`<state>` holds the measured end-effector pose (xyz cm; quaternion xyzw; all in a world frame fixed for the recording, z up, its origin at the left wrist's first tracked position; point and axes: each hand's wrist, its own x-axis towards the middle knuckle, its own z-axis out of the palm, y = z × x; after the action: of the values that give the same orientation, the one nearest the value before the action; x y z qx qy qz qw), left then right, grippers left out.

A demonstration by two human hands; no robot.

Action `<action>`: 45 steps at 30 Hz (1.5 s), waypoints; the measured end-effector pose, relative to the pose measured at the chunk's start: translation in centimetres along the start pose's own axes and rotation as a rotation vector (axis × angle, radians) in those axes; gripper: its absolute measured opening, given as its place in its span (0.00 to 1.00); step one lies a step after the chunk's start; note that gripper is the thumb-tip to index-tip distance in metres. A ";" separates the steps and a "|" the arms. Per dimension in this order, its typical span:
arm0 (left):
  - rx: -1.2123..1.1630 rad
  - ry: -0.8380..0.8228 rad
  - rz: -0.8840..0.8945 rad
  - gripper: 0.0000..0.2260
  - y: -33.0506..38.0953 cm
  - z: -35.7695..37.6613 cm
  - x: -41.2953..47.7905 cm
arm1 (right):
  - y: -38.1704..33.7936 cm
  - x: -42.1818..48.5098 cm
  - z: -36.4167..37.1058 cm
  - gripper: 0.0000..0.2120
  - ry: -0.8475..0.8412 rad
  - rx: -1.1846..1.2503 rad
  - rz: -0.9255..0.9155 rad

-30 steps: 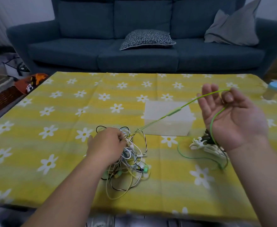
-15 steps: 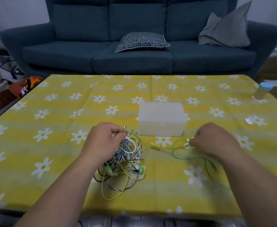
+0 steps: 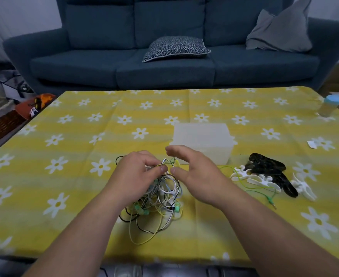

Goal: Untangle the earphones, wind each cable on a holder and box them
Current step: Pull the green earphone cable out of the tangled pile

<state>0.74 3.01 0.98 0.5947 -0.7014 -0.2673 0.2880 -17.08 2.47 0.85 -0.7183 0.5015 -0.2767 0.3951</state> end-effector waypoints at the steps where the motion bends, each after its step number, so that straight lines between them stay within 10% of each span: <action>1: -0.009 -0.009 0.011 0.05 0.0 0.0 0.0 | 0.0 0.1 0.2 0.19 -0.009 -0.017 0.010; 4: -0.013 -0.009 0.004 0.04 -0.1 -0.2 -0.1 | -0.1 0.4 0.5 0.04 0.069 -0.061 0.022; 17: 0.028 0.095 -0.238 0.10 -1.0 -1.4 -0.2 | -2.0 0.7 -1.6 0.14 0.346 0.554 0.187; 31: -0.292 0.357 -0.338 0.08 -1.0 -1.9 0.2 | -1.6 0.7 -2.3 0.14 0.425 0.608 0.281; 40: 0.397 -0.024 -0.452 0.11 -4.5 -1.8 -0.1 | -2.8 0.1 -3.6 0.15 0.303 1.181 0.154; 45: 0.320 0.251 -0.547 0.16 -4.6 -3.0 0.1 | -3.1 -0.4 -4.1 0.14 0.265 1.223 0.151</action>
<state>6.04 2.14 -0.29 0.8268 -0.5080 -0.1460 0.1926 -18.90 2.20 5.70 -0.2846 0.3466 -0.5713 0.6874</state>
